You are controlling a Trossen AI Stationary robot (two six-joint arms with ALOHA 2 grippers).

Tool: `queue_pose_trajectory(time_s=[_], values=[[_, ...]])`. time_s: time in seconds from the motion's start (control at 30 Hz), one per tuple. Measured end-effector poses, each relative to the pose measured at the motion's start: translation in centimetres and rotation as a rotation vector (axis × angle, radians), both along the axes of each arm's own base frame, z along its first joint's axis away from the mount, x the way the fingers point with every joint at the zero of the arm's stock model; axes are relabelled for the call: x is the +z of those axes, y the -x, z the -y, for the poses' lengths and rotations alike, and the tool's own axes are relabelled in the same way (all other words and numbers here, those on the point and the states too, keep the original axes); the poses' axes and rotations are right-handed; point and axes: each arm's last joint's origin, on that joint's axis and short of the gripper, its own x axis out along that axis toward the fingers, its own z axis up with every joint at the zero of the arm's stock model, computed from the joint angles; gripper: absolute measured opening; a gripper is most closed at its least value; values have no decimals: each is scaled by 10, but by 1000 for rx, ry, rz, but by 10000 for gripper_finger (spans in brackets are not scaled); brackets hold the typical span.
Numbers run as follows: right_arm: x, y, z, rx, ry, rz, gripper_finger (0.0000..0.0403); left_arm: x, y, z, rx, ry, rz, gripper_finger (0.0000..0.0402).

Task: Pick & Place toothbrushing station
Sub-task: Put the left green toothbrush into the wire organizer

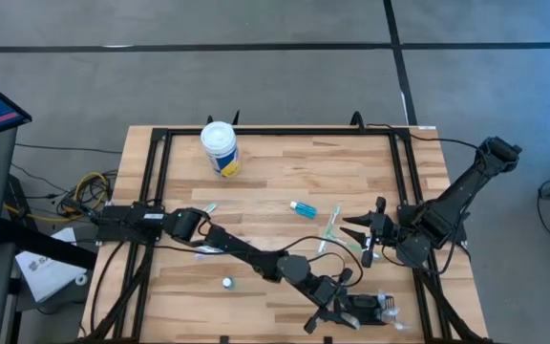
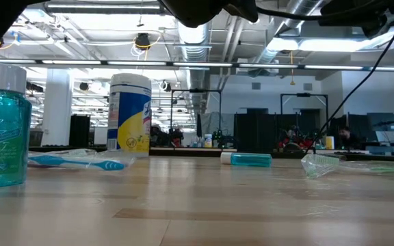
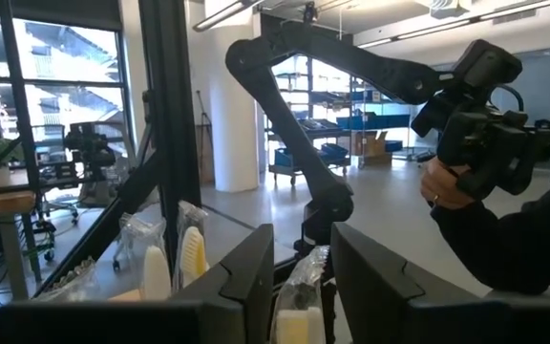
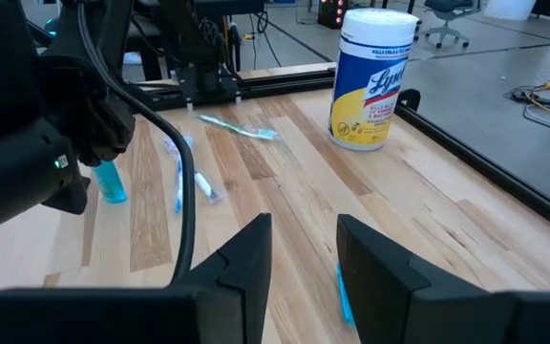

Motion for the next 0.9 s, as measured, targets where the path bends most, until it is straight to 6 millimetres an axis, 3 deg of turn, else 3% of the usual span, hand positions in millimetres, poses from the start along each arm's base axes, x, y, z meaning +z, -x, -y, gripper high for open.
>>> queue_pose_trajectory(time_s=[0.17, 0.4, 0.6, 0.9], values=[[0, 0, 0, 0, 0, 0, 111, 9, 2, 0, -8, 16, -6, 103], [0, 0, 0, 0, 3, -3, 111, 30, 7, -1, -18, -102, -65, 103], [0, 0, 0, 0, 3, -3, 111, 20, 8, 4, -71, -104, -86, 103], [0, 0, 0, 0, 3, -3, 111, 21, 9, 6, -94, -98, -72, 103]])
